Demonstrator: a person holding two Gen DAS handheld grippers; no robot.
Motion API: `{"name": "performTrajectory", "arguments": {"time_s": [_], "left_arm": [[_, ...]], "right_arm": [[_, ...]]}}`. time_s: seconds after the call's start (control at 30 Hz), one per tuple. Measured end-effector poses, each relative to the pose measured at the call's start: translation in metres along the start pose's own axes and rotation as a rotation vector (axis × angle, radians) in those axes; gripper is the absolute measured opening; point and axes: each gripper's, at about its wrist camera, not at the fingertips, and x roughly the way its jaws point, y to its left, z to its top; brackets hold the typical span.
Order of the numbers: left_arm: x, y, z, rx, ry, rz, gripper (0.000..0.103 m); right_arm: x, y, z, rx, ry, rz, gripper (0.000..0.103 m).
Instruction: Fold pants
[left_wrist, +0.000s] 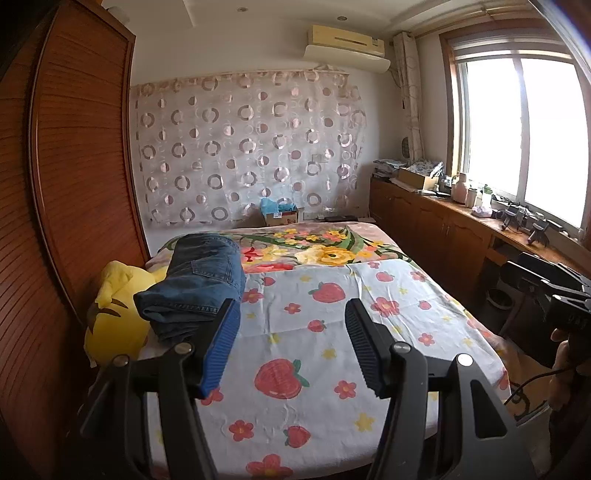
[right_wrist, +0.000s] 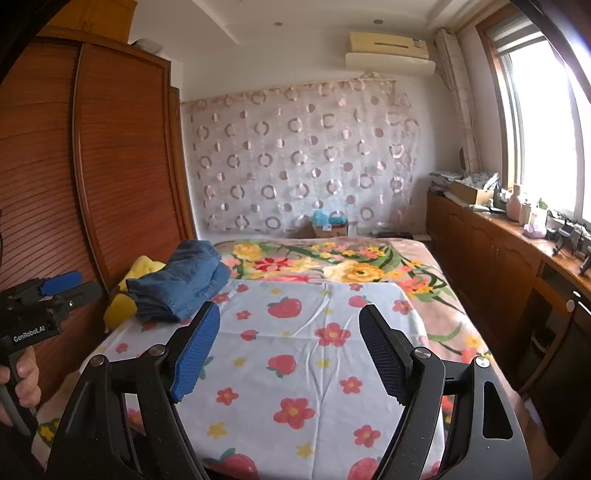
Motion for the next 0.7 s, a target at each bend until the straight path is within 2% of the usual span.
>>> {"name": "performTrajectory", "arguments": {"time_s": [0.7], "left_arm": [[-0.0018,0.0045,-0.0013,-0.006,-0.003,0.005,0.059]], "right_arm": [[-0.0006,0.0003,-0.0003,0.007,0.002,0.003,0.08]]}}
